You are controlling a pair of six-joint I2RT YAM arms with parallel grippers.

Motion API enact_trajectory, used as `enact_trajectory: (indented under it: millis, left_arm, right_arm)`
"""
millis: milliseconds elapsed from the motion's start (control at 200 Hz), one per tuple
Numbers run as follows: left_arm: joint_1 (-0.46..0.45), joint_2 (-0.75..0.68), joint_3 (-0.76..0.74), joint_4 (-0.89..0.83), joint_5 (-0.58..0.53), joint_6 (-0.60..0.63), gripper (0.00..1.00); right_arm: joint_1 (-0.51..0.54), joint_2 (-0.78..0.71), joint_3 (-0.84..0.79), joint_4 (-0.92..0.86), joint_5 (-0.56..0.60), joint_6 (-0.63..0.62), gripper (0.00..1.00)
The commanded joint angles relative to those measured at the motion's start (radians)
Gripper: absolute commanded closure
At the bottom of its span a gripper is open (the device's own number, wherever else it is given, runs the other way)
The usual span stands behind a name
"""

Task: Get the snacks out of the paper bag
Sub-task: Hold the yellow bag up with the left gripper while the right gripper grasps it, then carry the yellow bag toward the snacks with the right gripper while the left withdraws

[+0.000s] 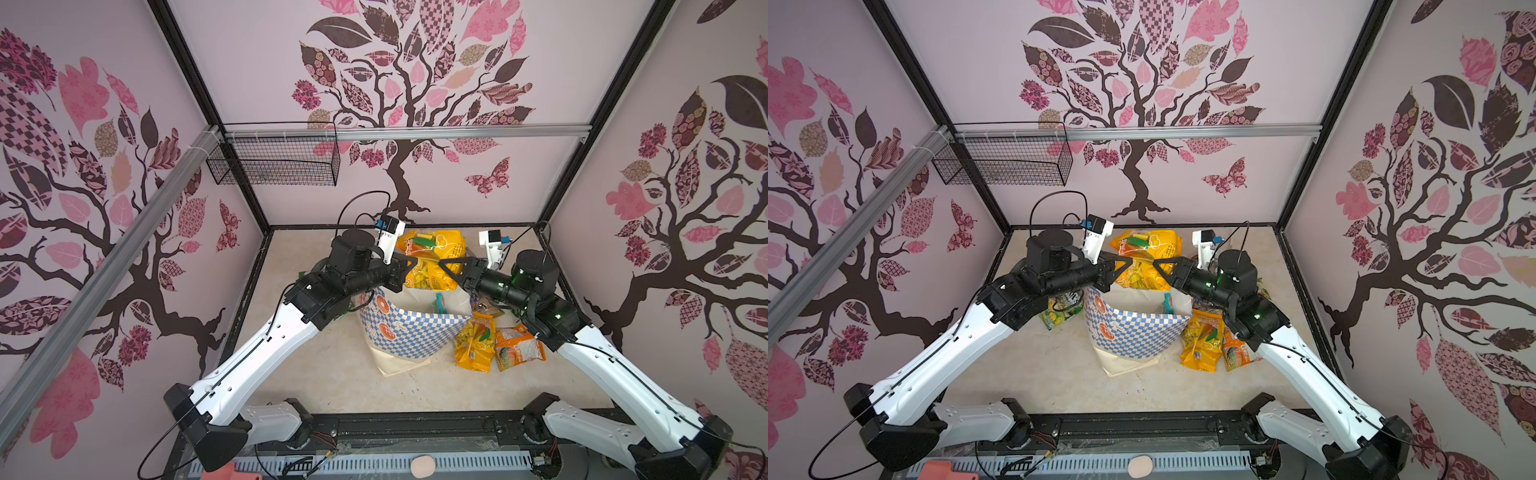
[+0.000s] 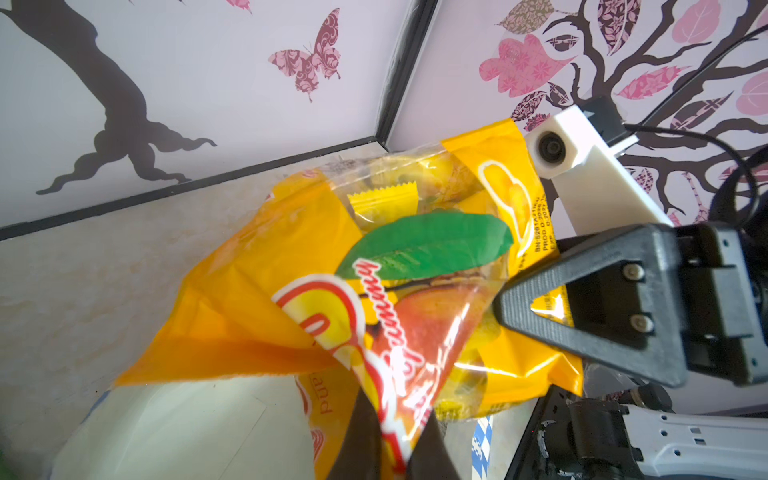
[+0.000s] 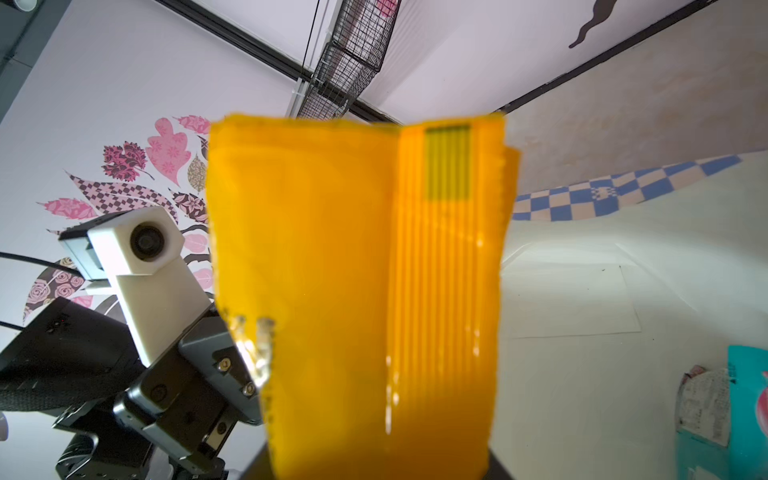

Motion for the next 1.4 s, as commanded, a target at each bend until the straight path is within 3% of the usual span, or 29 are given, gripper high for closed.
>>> enact_trajectory:
  millis: [0, 80, 180, 295, 410, 475, 540, 600, 765, 870, 990, 1070, 1155, 1291, 1396]
  left_arm:
    - [-0.004, -0.038, -0.006, 0.071, -0.004, 0.009, 0.85]
    - [-0.003, -0.057, -0.009, 0.045, -0.024, 0.028, 0.61]
    - [-0.003, -0.093, -0.025, 0.029, -0.010, 0.061, 0.42]
    - [-0.003, -0.132, -0.043, 0.033, 0.053, 0.078, 0.31]
    - [-0.003, -0.200, -0.126, 0.160, 0.098, 0.068, 0.22]
    - [-0.003, -0.227, -0.191, 0.229, 0.043, 0.060, 0.14]
    - [-0.003, -0.214, -0.216, 0.202, -0.115, 0.050, 0.06]
    - [0.003, -0.165, -0.171, 0.063, -0.247, 0.019, 0.06]
    - [0.019, -0.140, -0.182, 0.006, -0.131, -0.060, 0.04]
    - [0.019, -0.151, -0.197, -0.084, -0.236, -0.062, 0.04]
    - [0.044, -0.181, -0.232, -0.149, -0.323, -0.033, 0.04]
    - [0.109, -0.218, -0.264, -0.146, -0.268, -0.046, 0.05]
    - [0.199, -0.258, -0.301, -0.123, -0.175, -0.061, 0.05]
    - [0.321, -0.255, -0.330, -0.145, -0.059, -0.065, 0.05]
    - [0.412, -0.251, -0.381, -0.130, 0.026, -0.070, 0.06]
  right_arm:
    - [0.008, -0.038, -0.001, 0.038, 0.022, -0.006, 0.81]
    - [0.008, -0.052, 0.001, -0.007, 0.055, -0.026, 0.82]
    - [0.008, -0.068, 0.019, -0.079, 0.122, -0.065, 0.83]
    - [0.007, -0.063, 0.048, -0.155, 0.183, -0.111, 0.83]
    - [0.007, -0.057, 0.051, -0.182, 0.204, -0.131, 0.83]
    - [0.008, -0.056, 0.039, -0.169, 0.190, -0.124, 0.83]
    - [0.009, -0.057, 0.029, -0.156, 0.171, -0.112, 0.83]
    - [0.007, -0.058, 0.028, -0.161, 0.159, -0.110, 0.83]
    - [0.007, -0.077, 0.049, -0.219, 0.169, -0.170, 0.83]
    - [0.008, -0.073, 0.124, -0.293, 0.203, -0.251, 0.84]
    - [0.006, -0.061, 0.220, -0.370, 0.324, -0.330, 0.85]
    - [-0.002, -0.037, 0.273, -0.405, 0.403, -0.370, 0.86]
    - [-0.041, -0.003, 0.302, -0.408, 0.406, -0.374, 0.86]
    - [-0.143, 0.053, 0.260, -0.352, 0.281, -0.315, 0.87]
    - [-0.148, 0.107, 0.210, -0.292, 0.208, -0.288, 0.87]
